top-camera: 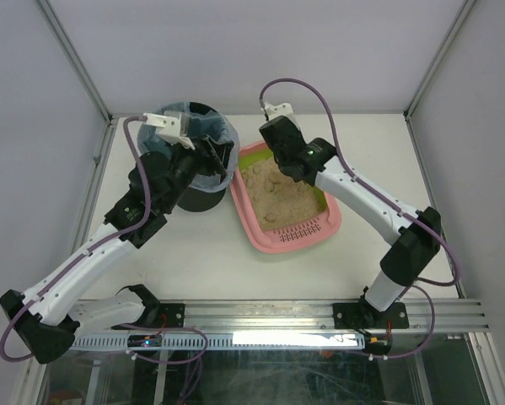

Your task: Clean the litter box

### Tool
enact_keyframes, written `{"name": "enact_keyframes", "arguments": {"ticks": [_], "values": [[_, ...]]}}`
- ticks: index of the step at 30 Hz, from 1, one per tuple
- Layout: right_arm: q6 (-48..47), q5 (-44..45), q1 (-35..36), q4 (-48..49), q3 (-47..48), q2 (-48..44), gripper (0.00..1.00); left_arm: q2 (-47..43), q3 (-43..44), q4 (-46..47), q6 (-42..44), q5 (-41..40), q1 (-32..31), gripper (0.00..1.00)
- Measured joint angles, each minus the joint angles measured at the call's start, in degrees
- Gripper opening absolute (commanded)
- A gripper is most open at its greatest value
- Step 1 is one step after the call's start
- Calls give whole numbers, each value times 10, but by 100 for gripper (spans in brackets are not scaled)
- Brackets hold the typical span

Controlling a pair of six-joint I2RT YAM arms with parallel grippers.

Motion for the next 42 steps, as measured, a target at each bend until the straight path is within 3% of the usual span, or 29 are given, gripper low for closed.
{"name": "enact_keyframes", "arguments": {"ticks": [7,22,34,42], "values": [[-55,97,29,-45,73,89,0,-57,-54,66,17,-17,0,66],[-76,120,32,-84,119,216,0,-157,-126,169,73,-240,1,73],[-42,25,-2,-114,172,239,0,-143,-126,183,86,-256,1,73],[3,-104,-30,-153,284,261,0,-132,-126,182,86,-255,1,73]]}}
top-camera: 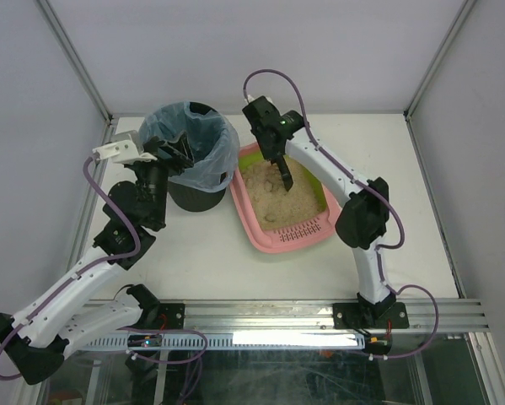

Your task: Clean the litter box

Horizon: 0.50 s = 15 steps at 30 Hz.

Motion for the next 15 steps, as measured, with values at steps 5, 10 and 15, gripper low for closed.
{"name": "enact_keyframes", "arguments": {"ticks": [5,10,15], "values": [[31,-67,-27,2,3,0,0,7,0,-5,0,2,0,73],[59,-126,-62,41,-58,-40,0,15,0,-8,0,4,0,73],[78,-150,-74,61,-99,-94,0,24,0,-10,0,8,0,73]]}}
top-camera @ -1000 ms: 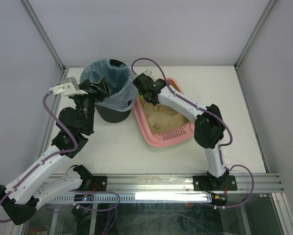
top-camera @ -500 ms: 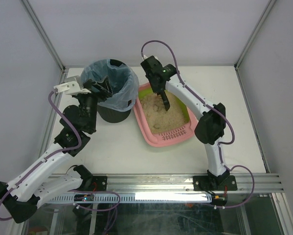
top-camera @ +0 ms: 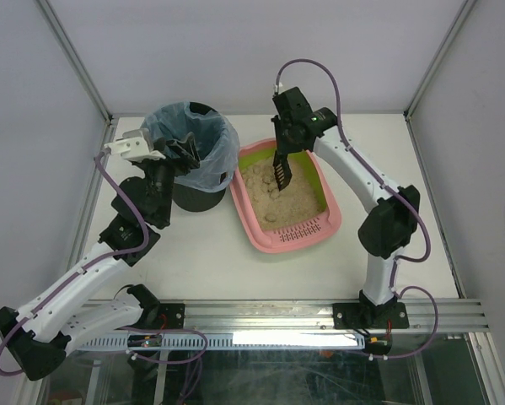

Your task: Clean the litter box

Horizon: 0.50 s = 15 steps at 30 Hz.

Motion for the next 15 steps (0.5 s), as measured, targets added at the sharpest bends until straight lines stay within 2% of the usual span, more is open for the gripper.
{"name": "enact_keyframes", "arguments": {"ticks": [6,15], "values": [[0,21,8,4,-1,-46,0,6,0,-1,0,7,0,73],[-5,122,12,-21,-5,-38,0,12,2,-3,0,11,0,73]]}}
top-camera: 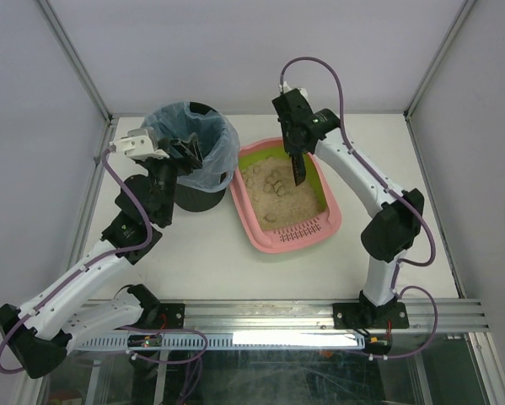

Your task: Clean the litter box

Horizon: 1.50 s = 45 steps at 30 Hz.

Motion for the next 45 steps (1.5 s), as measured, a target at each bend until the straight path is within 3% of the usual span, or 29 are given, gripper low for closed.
{"name": "enact_keyframes", "arguments": {"ticks": [9,35,45], "values": [[3,11,-1,-5,-47,17,0,11,3,-10,0,11,0,73],[14,-271,-110,60,-135,-12,0,24,5,-21,0,26,0,73],[12,-353,-135,105,-216,-53,0,27,5,-22,-1,29,0,73]]}}
